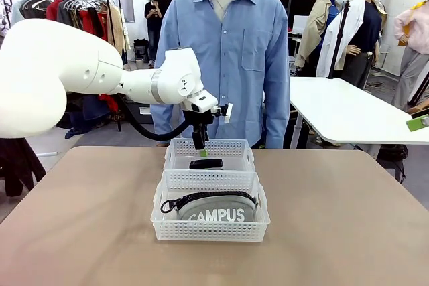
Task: Distribute items into two baskets.
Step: Place the picked Stapler into the Organizing basket as instructed by the person.
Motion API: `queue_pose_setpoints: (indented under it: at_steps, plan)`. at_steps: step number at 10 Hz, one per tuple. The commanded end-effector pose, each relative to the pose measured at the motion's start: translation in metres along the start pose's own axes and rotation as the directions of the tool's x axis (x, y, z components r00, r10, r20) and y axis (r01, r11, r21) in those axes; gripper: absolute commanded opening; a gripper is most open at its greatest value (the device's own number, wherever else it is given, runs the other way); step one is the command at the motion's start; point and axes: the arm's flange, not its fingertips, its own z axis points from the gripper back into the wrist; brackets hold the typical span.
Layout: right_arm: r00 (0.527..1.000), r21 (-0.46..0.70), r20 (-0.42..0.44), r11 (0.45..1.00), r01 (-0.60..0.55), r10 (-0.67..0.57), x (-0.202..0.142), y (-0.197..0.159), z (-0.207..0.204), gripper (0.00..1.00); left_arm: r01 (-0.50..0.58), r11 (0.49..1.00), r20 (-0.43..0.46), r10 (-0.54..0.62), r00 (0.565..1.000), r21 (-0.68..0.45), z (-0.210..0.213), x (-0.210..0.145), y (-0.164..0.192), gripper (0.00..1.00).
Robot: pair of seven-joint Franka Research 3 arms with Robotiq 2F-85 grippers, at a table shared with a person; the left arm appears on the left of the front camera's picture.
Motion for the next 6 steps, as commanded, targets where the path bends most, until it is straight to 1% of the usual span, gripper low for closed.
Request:
queue_pose_setpoints:
  at_steps: [1, 6]
  plan:
    - [1.0, 0.011, 0.019, 1.0, -0.009, 0.008, 0.0008, -0.0005, 0.0005, 1.0, -0.01, 1.0, 0.0, 0.01, 1.0, 0.002, 0.0019, -0.0002, -0.0002, 1.0]
    - [1.0, 0.011, 0.019, 1.0, -0.009, 0.008, 0.0008, -0.0005, 0.0005, 1.0, -0.01, 1.0, 0.0, 0.01, 1.0, 0.002, 0.0019, -0.0002, -0.0002, 1.0]
